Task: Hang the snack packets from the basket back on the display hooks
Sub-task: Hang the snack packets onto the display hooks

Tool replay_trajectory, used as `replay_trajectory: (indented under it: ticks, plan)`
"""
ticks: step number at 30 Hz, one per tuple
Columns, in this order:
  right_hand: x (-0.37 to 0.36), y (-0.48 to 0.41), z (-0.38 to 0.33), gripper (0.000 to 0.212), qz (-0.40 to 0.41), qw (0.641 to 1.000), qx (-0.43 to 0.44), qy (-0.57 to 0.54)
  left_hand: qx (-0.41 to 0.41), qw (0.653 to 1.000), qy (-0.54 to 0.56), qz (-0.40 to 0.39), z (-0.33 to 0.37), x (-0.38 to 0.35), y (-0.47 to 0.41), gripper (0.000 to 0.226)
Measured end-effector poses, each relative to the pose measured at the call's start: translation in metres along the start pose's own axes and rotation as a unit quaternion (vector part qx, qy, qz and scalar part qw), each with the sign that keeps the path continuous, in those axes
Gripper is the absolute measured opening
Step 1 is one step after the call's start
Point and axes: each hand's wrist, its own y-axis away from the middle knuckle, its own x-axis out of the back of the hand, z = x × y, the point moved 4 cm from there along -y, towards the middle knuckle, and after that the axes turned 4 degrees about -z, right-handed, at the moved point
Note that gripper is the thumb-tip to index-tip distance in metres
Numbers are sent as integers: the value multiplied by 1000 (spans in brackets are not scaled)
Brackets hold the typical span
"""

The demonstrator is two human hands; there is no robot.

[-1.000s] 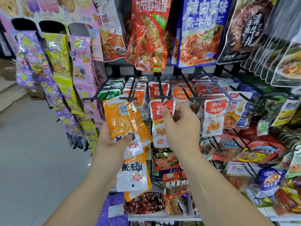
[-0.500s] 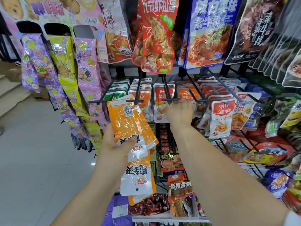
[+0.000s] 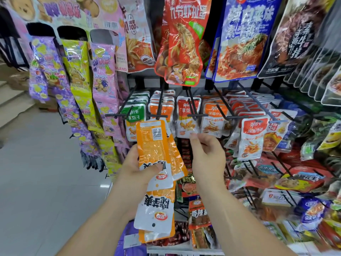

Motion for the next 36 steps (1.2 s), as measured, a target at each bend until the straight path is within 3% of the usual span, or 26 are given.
replay_trajectory:
  ticks: [5, 8, 11, 16, 21, 30, 36]
  plan:
    - [-11, 16, -13, 42, -218, 975, -41, 3, 12, 998, -26, -49, -1, -22, 4, 52]
    - [-8, 15, -16, 26, -200, 979, -31, -33, 8, 999, -4, -45, 0, -31, 3, 54]
    - [-9, 19, -14, 18, -176, 981, -18, -82, 27, 995, 87, -41, 1, -39, 5, 50]
    - [-18, 25, -2, 28, -171, 975, -21, -142, 63, 974, 215, 26, -6, -29, 16, 42]
    - [-35, 34, 4, 23, -141, 980, -11, -140, 123, 949, 286, 50, -22, -14, 34, 62]
    - [-87, 60, 7, 23, -124, 986, -2, -113, 169, 938, 302, 37, -26, 39, 53, 47]
    - [-122, 93, 4, 22, -129, 988, 12, -89, 163, 948, 267, 51, -26, 103, 61, 33]
